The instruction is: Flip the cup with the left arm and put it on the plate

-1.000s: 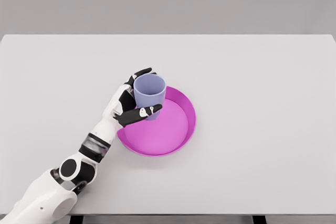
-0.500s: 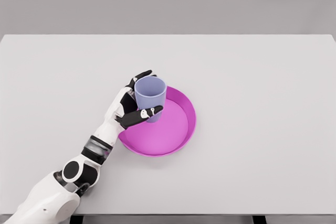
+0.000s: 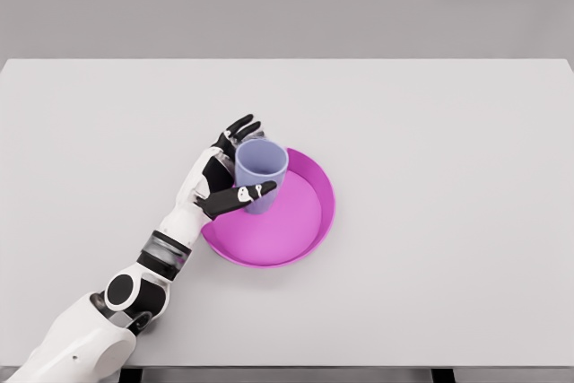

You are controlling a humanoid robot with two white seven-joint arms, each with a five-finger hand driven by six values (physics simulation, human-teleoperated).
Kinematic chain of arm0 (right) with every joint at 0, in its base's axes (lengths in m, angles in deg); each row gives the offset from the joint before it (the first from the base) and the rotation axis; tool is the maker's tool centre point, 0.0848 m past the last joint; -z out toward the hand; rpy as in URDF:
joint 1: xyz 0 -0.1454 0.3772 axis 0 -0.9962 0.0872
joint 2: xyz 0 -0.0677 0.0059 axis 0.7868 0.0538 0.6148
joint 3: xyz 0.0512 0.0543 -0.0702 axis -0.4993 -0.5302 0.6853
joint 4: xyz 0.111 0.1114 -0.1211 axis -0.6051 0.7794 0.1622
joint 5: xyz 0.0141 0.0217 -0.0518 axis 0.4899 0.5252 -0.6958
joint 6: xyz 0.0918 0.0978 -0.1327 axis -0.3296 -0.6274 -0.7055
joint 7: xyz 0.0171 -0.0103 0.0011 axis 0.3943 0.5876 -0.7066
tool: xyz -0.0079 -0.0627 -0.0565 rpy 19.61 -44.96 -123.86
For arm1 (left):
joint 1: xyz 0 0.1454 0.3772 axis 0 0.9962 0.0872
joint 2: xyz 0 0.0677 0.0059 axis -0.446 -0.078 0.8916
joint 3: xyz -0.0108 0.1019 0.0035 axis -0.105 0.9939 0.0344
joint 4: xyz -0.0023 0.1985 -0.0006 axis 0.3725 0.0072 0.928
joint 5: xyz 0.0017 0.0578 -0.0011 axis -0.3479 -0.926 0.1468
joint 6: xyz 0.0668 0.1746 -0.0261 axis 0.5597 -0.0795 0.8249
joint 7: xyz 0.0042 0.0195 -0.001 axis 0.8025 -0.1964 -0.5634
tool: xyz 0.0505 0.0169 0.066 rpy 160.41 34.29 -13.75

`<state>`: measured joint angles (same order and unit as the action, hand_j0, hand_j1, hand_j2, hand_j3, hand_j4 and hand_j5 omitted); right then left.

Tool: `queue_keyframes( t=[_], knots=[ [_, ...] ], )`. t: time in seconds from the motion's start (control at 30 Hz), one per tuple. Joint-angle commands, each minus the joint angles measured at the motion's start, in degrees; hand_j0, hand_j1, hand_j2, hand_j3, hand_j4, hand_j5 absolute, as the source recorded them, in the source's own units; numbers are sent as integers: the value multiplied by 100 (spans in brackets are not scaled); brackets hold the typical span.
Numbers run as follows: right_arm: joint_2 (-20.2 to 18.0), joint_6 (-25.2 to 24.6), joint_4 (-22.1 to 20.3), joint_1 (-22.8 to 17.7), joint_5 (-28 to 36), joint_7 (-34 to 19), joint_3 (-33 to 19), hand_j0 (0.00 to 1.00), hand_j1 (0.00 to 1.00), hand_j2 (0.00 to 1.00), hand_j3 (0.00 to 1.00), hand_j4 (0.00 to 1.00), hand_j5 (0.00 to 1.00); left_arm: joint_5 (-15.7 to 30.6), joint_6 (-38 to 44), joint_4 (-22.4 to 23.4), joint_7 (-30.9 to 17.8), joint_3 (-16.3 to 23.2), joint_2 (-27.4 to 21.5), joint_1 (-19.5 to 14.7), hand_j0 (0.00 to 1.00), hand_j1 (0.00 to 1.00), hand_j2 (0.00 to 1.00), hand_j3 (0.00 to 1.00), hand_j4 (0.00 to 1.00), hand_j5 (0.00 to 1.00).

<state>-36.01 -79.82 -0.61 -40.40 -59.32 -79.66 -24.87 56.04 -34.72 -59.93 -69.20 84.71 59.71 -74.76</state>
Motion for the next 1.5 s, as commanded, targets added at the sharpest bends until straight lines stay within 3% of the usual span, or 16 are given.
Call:
queue_keyframes(
  t=[0.0, 0.93, 1.47],
  knots=[
    [0, 0, 2, 0, 0, -1, -3, 100, 100, 100, 100, 100, 100, -8, 0, -6, -2, -11, -18, 0, 100, 100, 100, 100, 100, 100],
    [0, 0, 2, 0, 0, -1, 6, 100, 100, 100, 100, 100, 100, -219, -193, -129, -19, -178, -211, 184, 100, 100, 100, 100, 100, 100],
    [0, 0, 2, 0, 0, -1, -3, 100, 100, 100, 100, 100, 100, -228, -360, -401, -19, -327, -607, 369, 100, 100, 100, 100, 100, 100]
  ],
)
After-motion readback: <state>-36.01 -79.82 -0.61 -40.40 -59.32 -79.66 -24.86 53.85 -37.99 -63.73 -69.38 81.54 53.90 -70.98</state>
